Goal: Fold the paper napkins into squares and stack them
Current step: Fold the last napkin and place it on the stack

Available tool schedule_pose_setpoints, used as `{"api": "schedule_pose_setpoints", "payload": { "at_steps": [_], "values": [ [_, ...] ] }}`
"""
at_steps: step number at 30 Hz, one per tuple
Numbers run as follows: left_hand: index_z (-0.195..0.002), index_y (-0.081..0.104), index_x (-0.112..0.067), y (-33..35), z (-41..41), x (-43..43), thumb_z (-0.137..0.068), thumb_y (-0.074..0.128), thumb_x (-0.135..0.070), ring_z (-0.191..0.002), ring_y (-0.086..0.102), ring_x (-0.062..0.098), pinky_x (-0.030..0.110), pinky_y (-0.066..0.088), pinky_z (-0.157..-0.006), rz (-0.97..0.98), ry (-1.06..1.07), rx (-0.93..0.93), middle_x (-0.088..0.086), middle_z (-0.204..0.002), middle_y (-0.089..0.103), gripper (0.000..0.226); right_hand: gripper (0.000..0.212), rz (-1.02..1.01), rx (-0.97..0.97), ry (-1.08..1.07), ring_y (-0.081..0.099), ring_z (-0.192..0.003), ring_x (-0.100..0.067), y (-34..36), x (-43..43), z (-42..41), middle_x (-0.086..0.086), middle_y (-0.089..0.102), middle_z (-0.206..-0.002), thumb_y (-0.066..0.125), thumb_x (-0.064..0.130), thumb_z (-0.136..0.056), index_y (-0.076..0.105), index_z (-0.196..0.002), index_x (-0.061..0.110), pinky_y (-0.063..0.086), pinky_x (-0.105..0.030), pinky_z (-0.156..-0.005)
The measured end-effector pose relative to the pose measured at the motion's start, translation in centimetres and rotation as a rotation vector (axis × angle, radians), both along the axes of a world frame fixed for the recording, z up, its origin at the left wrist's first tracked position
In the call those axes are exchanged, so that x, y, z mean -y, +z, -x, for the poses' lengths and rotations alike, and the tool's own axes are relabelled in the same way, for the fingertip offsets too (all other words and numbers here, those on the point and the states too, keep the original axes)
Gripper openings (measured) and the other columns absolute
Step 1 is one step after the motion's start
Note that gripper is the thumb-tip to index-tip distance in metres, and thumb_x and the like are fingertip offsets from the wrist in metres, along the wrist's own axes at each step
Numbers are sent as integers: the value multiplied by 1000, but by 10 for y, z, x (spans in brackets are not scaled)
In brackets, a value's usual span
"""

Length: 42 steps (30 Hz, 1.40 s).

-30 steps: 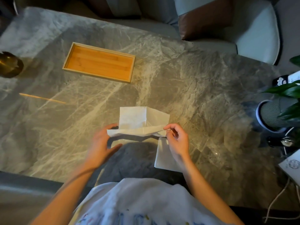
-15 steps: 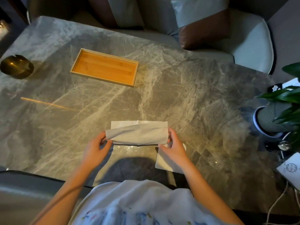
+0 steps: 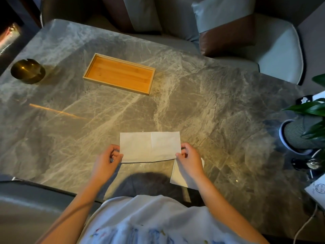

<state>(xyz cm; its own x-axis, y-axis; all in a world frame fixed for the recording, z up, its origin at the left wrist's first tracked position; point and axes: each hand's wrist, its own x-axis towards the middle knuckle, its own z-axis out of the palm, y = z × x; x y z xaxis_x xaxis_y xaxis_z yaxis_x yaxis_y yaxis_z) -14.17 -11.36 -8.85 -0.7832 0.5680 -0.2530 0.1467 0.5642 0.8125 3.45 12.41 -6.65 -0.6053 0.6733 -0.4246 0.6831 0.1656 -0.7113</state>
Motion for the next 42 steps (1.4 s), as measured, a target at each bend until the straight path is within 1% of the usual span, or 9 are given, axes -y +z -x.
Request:
{"api": "schedule_pose_setpoints", "payload": {
  "at_steps": [4, 11, 19, 23, 27, 29, 32, 37, 42],
  "values": [
    [-100, 54, -28, -9, -3, 5, -89, 60, -15, -68, 60, 12, 24, 45, -60, 88, 27, 31, -2, -71, 65, 19, 20, -46, 7, -20, 60, -69, -9, -2, 4, -3, 11, 63, -73, 66, 17, -87, 54, -100, 28, 44, -28, -62],
    [-114, 50, -20, -8, -5, 6, -88, 60, -17, -70, 59, 16, 40, 51, -62, 201, 78, -86, -1, -80, 62, 28, 25, -67, 7, -18, 60, -71, -13, -3, 4, 0, 4, 64, -76, 68, 23, -86, 53, -106, 28, 46, -32, -65],
    [-101, 50, -31, 13, -23, -25, -83, 53, -27, -59, 56, 5, 25, 38, -50, 216, -70, -133, -9, -66, 58, 19, 18, -148, 31, 41, 53, -63, -16, -4, 20, 8, 7, 56, -74, 67, 24, -85, 49, -82, 28, 42, -34, -59],
    [-116, 49, -31, 10, -34, -41, -78, 59, -31, -96, 61, 17, 36, 48, -80, 328, -249, -149, -6, -109, 62, 40, 10, -90, 58, 59, 57, -67, -15, 0, 25, 13, 6, 62, -73, 65, 24, -85, 56, -81, 26, 47, -36, -65],
    [-137, 38, -25, 2, -23, -42, -82, 55, -37, -137, 32, 22, 47, 24, -110, 493, -290, -273, 3, -149, 37, 59, 7, 220, -1, 181, 66, -73, -11, 11, 29, 15, -3, 74, -81, 61, 13, -87, 64, -94, 13, 53, -34, -71],
    [-141, 33, -23, 2, -20, -43, -86, 53, -37, -143, 19, 23, 51, 14, -114, 534, -271, -311, 6, -156, 24, 61, 16, 459, -9, 324, 64, -71, -1, 16, 36, 17, -10, 73, -91, 60, 11, -90, 63, -106, 7, 50, -19, -63],
    [-133, 45, -19, 4, -24, -47, -83, 59, -31, -131, 36, 30, 47, 26, -107, 456, -265, -384, 9, -144, 39, 54, 20, 564, -35, 417, 67, -83, -6, 14, 47, 17, -18, 72, -104, 59, 14, -93, 61, -112, 9, 50, -16, -65],
    [-132, 45, -17, -2, -30, -44, -79, 61, -26, -123, 42, 30, 45, 25, -109, 459, -364, -333, 6, -137, 43, 55, 24, 180, -57, 338, 53, -92, 5, 2, 40, 12, 21, 57, -103, 59, 19, -88, 60, -110, 28, 43, -19, -82],
    [-128, 46, -22, -8, -23, -39, -77, 51, -3, -131, 42, 18, 51, 0, -118, 324, -422, -283, -2, -138, 42, 55, 44, -293, 95, 543, 43, -117, -14, -11, 37, 2, 11, 49, -130, 62, 22, -84, 46, -125, 33, 39, -32, -94]
  ]
}}
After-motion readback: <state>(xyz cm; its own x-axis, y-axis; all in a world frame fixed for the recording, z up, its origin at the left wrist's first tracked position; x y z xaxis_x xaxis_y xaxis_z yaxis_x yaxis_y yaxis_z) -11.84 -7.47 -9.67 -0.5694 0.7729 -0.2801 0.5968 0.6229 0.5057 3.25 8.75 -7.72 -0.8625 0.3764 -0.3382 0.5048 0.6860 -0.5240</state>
